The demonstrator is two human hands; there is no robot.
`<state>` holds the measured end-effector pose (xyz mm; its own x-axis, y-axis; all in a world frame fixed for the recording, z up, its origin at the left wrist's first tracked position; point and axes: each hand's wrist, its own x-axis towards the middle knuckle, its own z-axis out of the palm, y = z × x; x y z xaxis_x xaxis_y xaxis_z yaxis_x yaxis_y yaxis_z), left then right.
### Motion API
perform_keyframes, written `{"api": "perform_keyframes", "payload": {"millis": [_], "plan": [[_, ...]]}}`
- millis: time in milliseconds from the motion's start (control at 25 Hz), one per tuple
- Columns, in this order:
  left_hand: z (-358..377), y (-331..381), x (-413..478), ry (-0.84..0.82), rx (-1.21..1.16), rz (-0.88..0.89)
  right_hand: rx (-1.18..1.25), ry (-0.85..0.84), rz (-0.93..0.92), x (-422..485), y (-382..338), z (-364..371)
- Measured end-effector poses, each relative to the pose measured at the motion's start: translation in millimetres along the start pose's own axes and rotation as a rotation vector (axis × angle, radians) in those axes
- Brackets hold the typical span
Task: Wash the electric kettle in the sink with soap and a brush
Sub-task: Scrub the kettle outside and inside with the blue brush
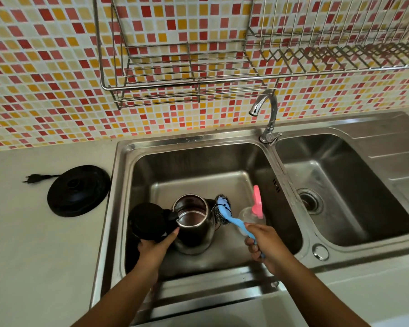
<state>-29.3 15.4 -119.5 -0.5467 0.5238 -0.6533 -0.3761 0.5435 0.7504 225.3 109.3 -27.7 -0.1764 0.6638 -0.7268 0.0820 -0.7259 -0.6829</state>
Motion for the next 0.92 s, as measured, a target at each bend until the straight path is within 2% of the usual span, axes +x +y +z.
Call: {"api": "perform_keyframes", "payload": {"millis": [40, 120, 240, 480, 680, 920], "plan": [[7, 4, -8, -0.002, -0.085, -0.076, 0.004, 0.0, 0.001, -1, 0, 1], [25, 33, -43, -0.111, -0.253, -0.218, 0.008, 0.0, -0.006, 0, 1, 1], [51, 52, -58, -0.21, -0.314, -0.351, 0.005, -0.009, -0.022, 0, 2, 1], [78, 68, -57, -0.133, -0.313, -0.399, -0.019, -0.011, -0.008, -5, 4, 4], [83, 70, -57, -0.131, -0.346, -0.473, -0.041, -0.003, 0.022, -3, 8, 5], [80, 68, -55, -0.126, -0.347, -0.443, -0.032, -0.019, 0.023, -4, 11, 7]]}}
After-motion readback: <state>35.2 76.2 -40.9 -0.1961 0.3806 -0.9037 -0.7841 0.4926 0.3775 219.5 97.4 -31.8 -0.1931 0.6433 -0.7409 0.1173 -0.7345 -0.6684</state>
